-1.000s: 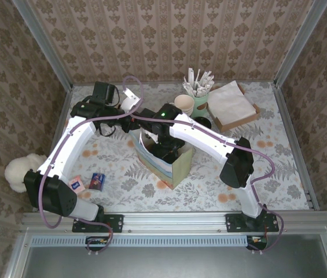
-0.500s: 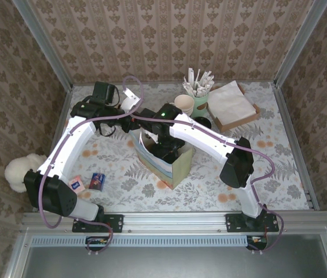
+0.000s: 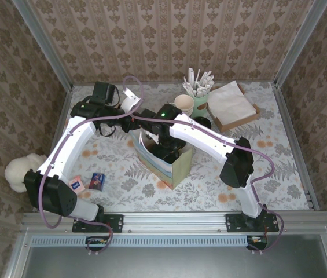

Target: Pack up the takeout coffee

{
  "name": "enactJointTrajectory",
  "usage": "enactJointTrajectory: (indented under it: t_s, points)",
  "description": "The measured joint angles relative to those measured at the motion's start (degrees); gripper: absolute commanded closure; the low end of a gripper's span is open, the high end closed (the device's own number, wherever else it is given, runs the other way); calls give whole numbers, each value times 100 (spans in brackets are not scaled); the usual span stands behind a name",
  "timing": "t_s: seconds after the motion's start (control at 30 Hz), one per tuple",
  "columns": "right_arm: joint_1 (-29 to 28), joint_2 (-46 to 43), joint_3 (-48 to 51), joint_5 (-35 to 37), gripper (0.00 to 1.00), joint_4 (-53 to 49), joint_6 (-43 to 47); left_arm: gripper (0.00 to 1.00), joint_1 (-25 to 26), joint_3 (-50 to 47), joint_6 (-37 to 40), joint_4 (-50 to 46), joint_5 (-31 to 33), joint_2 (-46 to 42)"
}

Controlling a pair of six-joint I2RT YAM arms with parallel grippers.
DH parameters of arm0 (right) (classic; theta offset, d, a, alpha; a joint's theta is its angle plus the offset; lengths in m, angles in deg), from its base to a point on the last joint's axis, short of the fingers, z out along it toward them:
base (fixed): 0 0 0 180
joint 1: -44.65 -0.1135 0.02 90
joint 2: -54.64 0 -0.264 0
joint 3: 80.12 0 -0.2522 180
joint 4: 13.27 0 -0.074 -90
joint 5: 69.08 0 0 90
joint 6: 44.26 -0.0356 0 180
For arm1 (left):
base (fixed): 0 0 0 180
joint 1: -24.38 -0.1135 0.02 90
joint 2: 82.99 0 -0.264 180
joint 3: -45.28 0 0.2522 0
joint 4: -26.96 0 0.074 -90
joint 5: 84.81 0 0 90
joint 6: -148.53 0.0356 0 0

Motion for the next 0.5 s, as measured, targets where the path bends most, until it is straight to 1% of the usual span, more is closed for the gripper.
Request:
enactJointTrajectory:
  t_s: [0.5]
  points:
    - [4, 0, -2, 2, 41, -170, 0, 100, 0, 0, 0, 0, 0, 0]
